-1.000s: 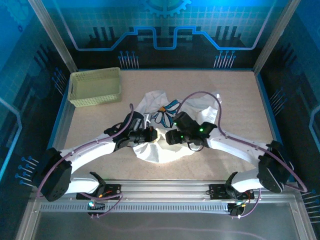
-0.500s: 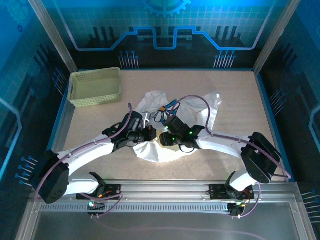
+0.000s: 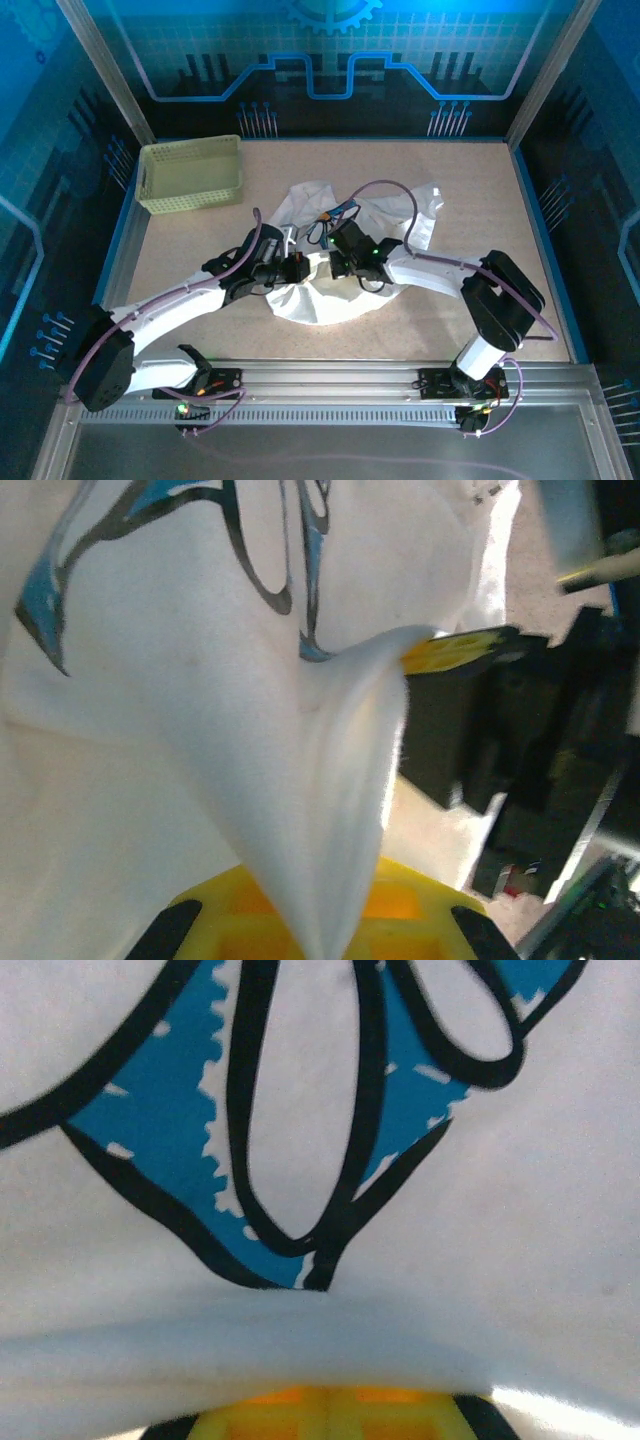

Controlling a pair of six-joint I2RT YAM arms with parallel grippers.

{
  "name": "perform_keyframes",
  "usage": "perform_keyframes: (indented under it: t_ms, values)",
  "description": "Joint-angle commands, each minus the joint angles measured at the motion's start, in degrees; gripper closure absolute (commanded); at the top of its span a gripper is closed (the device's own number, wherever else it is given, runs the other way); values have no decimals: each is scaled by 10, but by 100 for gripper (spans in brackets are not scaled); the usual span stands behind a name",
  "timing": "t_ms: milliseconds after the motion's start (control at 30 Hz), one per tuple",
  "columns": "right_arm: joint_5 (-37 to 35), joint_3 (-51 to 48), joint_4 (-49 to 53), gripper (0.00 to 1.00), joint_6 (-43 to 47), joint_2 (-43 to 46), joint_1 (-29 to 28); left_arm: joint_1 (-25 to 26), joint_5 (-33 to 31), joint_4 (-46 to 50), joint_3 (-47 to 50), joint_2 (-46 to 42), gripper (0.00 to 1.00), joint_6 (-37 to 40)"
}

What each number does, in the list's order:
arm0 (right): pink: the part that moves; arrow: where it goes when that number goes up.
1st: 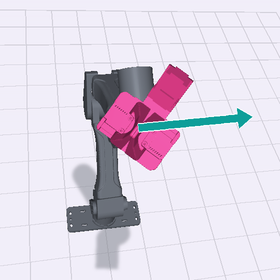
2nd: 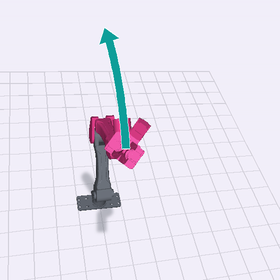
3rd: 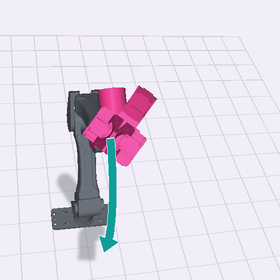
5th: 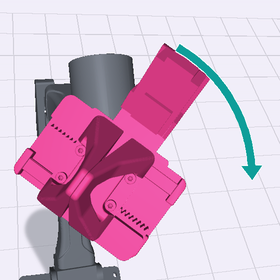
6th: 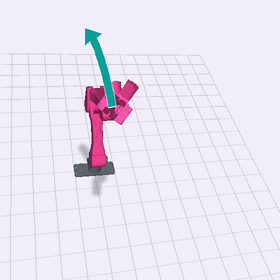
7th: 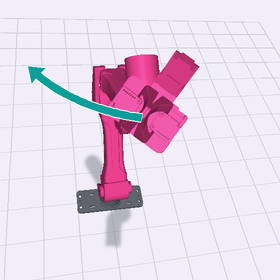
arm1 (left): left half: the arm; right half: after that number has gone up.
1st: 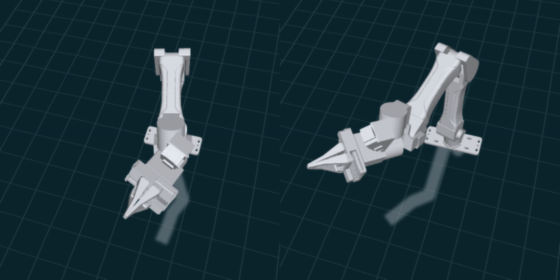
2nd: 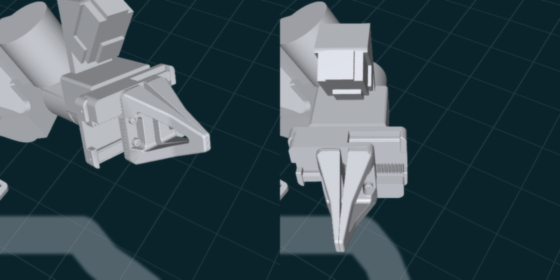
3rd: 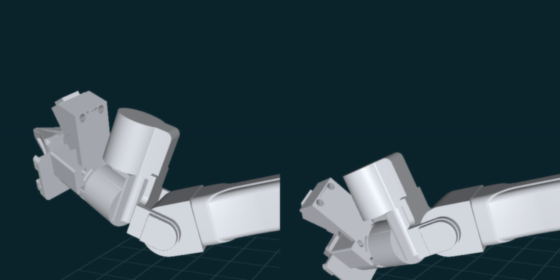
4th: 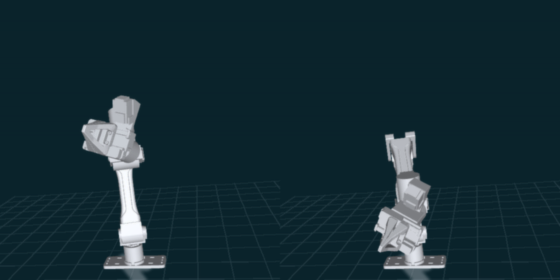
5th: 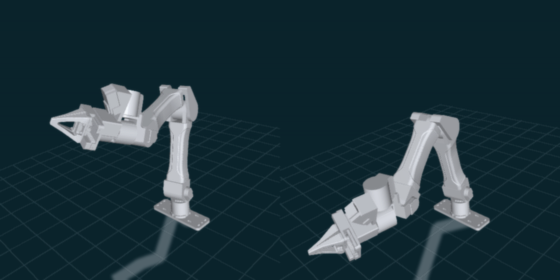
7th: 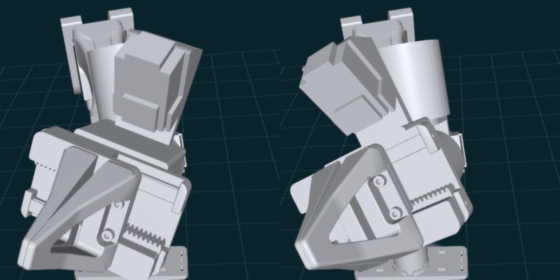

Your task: Fold the inside-out t-shirt

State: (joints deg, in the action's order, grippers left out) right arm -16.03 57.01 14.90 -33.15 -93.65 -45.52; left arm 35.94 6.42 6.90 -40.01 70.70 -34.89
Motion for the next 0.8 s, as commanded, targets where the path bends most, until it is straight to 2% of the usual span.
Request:
perform_keyframes:
  t_ms: [0,133,267,333,400,467,567,667,767]
  values:
    - [0,10,20,100,41,47,7,-11,-63,50,-20,-8,96,22]
    - [48,0,58,100,63,101,9,-43,-78,84,-65,28,94,29]
    - [134,-12,72,100,52,165,14,-59,-139,159,-142,102,93,43]
    - [160,-11,81,100,39,190,17,-60,-173,206,-188,142,85,50]
    - [179,-12,83,100,28,209,23,-58,-173,253,-229,176,78,64]
    - [191,-14,81,100,16,226,32,-33,-199,283,-254,183,67,85]
    - [222,-16,67,100,-4,243,56,20,-244,269,-232,125,50,107]
    - [244,-9,54,100,-13,252,70,44,-247,228,-179,22,38,92]
    - [252,12,64,100,-6,252,71,51,-218,165,-118,-82,35,76]
